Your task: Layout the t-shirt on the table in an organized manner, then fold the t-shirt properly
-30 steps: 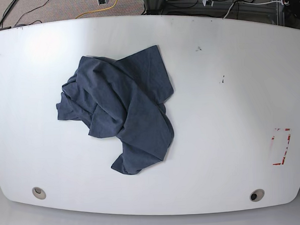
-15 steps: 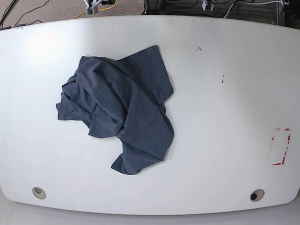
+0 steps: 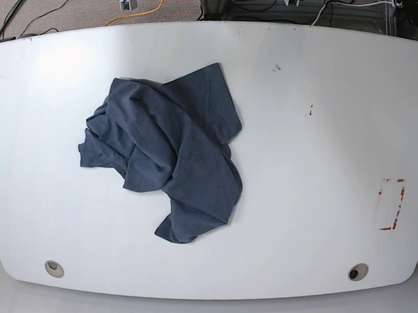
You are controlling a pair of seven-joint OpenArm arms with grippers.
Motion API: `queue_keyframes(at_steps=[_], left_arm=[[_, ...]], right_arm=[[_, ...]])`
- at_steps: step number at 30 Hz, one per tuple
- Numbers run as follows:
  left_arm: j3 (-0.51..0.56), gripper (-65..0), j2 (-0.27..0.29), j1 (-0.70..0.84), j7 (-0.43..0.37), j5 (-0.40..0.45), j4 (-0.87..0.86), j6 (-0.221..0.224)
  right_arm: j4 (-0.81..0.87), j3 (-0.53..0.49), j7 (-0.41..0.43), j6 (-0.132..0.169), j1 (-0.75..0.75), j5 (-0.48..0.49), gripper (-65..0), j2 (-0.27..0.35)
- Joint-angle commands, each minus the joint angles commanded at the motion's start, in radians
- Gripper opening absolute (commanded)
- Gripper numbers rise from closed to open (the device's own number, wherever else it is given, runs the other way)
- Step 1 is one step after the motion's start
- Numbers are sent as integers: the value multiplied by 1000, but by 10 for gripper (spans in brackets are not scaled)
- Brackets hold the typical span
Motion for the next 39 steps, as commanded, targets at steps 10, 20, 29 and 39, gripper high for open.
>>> queue_keyframes(at_steps=[10,20,29,39], left_arm=[[0,-575,-3,0,0,-2,2,0],[-2,-575,-6,3,-14,-6,8,-2],[-3,-579,-6,38,-120,-6,9,-5],[-3,-581,-32,137,-123,-8,157,-6]], right_arm=[[0,0,2,0,0,0,-485,0],[3,0,5,-3,-9,0,-488,0],[6,2,98,-74,-57,2,-490,0],[83,2,186,-114,-167,8,-490,0]])
